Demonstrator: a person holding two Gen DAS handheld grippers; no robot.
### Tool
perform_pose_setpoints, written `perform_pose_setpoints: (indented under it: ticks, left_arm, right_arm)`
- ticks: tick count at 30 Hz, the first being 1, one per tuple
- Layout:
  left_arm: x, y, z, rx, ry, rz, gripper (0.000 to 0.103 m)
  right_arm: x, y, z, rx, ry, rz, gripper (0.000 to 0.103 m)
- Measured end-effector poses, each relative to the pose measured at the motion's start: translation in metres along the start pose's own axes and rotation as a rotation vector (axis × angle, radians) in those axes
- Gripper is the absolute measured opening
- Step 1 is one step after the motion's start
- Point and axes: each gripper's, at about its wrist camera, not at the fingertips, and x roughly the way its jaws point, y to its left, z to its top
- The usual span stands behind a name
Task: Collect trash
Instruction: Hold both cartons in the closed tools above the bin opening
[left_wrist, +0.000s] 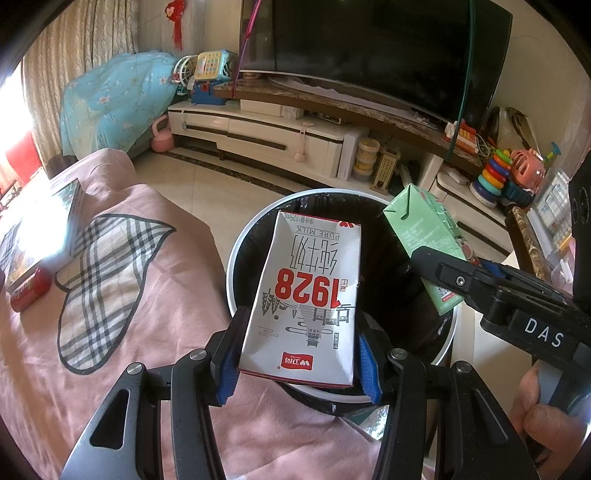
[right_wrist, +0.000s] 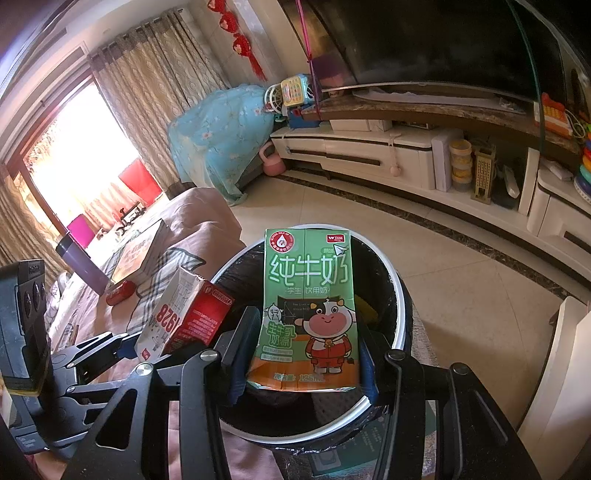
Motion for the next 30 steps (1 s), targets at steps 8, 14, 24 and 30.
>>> perform_pose_setpoints:
  ticks: [8, 14, 24, 30]
  left_arm:
    - [0.003, 0.001, 0.000, 0.003, 0.002, 0.000, 0.051]
    - [0.004, 0.001, 0.002, 0.004, 0.005, -0.002, 0.051]
    - [0.001, 0.001, 0.003, 0.006, 0.006, -0.002, 0.051]
    - [-0.007, 0.005, 0.002, -0.018, -0.002, 0.010, 0.065]
  right_arm:
    - [0.002, 0.000, -0.001, -0.001, 0.003, -0.003, 0.048]
    - [0.002, 0.001, -0.001, -0.001, 0.003, -0.003, 0.048]
    - [0.004, -0.002, -0.001, -0.002, 0.008, -0.009, 0.048]
    - [0.000, -0.009, 0.002, 0.012, 0.004, -0.001, 0.051]
